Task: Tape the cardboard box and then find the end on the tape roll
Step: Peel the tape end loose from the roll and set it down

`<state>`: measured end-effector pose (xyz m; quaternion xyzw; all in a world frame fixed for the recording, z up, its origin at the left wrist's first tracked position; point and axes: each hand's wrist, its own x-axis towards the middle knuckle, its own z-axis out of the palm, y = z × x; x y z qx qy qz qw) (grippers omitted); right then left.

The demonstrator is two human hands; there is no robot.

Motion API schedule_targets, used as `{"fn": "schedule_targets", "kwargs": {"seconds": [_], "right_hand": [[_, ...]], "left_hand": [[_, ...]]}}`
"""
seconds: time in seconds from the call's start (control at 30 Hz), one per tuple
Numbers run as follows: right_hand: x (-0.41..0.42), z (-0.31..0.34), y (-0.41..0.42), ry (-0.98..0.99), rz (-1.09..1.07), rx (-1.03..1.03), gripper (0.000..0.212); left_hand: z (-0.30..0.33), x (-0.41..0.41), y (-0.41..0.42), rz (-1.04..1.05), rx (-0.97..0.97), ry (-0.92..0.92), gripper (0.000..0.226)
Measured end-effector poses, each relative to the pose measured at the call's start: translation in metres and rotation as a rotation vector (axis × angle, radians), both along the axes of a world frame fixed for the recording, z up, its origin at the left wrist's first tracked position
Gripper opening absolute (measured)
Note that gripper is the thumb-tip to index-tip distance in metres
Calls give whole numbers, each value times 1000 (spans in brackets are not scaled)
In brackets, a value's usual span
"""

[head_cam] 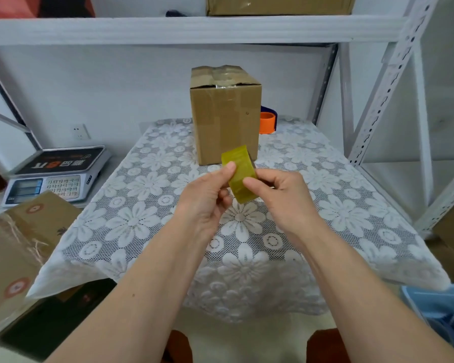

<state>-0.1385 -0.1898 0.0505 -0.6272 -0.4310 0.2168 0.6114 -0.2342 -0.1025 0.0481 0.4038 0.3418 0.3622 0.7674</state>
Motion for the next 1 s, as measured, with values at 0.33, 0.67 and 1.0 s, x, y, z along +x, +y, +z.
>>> {"fn": "schedule_targets", "kwargs": {"seconds": [0.33, 0.67, 1.0], "right_hand": [[-1, 0, 0, 157, 9, -2, 14], [4, -2, 3, 141, 2, 15, 16], [-2, -1, 4, 206, -91, 60, 14]], "left_hand": [[-6, 4, -2, -11, -187, -202, 9], [-3, 7, -7, 51, -373, -304, 11], [-5, 6, -7, -3, -372, -321, 8]]}}
